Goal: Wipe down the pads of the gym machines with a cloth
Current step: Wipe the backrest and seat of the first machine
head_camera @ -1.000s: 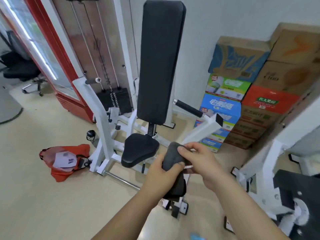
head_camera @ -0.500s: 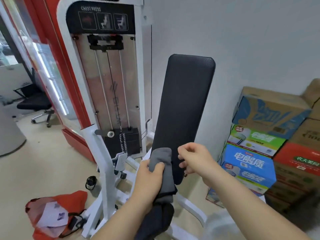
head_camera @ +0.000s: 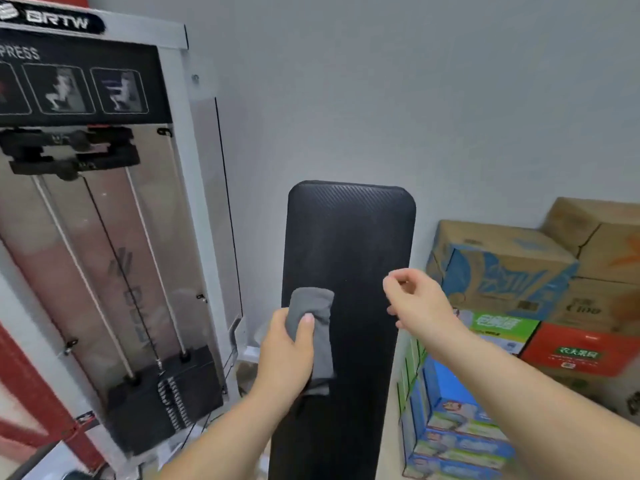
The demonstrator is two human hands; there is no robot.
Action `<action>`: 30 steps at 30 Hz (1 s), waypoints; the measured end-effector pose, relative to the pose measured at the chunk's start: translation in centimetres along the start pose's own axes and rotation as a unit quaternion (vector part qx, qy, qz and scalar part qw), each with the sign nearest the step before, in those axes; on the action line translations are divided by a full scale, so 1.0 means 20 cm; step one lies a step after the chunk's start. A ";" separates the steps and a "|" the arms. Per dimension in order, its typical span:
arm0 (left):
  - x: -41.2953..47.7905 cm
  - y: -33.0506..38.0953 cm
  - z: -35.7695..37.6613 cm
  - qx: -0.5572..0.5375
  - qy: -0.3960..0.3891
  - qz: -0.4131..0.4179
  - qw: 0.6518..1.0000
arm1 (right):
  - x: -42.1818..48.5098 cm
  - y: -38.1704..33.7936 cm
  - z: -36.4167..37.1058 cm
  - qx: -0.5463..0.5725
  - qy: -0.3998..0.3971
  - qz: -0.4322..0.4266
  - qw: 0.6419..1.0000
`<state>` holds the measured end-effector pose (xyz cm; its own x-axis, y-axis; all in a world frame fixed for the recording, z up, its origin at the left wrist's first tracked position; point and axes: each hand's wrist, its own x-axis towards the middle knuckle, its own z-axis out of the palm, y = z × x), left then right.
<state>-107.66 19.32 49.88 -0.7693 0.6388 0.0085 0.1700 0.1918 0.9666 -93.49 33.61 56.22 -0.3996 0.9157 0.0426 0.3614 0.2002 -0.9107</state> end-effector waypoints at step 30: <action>1.00 0.14 0.26 0.492 0.015 0.630 0.600 | 1.00 -0.05 -0.10 -0.021 0.115 -0.127 0.985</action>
<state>-119.38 36.55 51.41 0.3444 0.7282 0.5925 0.8988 -0.0736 -0.4321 -100.15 52.39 58.87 -0.2826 0.8878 0.3633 0.3107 0.4430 -0.8410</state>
